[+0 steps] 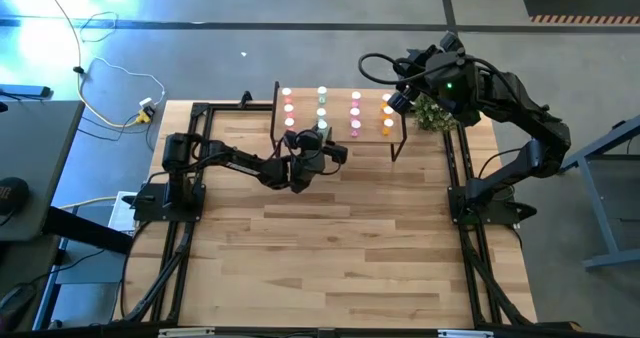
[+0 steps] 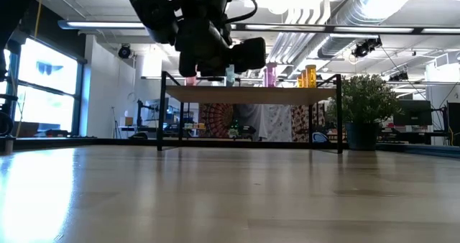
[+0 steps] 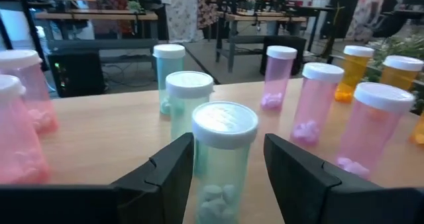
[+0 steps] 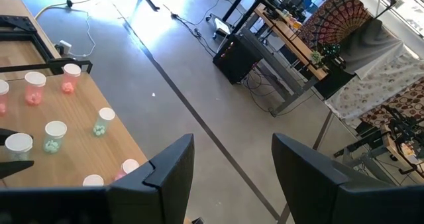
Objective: Pick and place medicine bottles onto shelf by color
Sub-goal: Adjust the blue pill bottles on the shelf
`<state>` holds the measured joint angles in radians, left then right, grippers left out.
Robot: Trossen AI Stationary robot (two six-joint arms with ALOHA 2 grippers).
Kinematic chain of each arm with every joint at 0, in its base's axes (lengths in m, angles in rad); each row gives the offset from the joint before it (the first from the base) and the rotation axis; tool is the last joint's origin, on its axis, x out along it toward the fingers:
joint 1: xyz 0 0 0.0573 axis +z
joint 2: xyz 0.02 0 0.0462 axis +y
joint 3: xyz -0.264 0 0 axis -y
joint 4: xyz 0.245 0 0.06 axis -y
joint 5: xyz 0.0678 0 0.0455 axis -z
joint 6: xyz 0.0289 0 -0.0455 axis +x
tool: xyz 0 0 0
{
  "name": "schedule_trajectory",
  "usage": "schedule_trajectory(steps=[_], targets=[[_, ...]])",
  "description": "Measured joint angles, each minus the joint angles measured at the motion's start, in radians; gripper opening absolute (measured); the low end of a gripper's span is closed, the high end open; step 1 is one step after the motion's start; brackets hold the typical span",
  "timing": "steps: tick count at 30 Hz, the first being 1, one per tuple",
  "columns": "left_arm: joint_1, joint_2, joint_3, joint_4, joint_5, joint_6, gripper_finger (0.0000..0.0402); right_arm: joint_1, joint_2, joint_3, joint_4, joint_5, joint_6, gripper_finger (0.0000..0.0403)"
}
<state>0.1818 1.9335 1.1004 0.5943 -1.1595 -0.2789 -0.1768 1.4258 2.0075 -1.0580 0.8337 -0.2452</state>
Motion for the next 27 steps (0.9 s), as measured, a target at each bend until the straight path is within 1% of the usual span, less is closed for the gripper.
schedule_trajectory(steps=[9,15,22,27], targets=[[0.002,-0.001,0.0,0.034,0.007,-0.006,0.0172,0.0,0.0,0.0,0.0,-0.02,0.001,0.0195],[0.001,-0.002,0.001,0.061,-0.001,0.027,0.0172,0.0,0.0,0.0,0.0,-0.02,0.001,0.0195],[0.006,-0.039,0.002,0.061,-0.003,0.035,0.0172,0.0,0.0,0.0,-0.001,-0.019,-0.003,0.0195],[0.009,-0.072,0.002,0.061,0.028,0.036,0.0172,0.0,0.0,0.0,0.0,-0.019,-0.003,0.0195]])
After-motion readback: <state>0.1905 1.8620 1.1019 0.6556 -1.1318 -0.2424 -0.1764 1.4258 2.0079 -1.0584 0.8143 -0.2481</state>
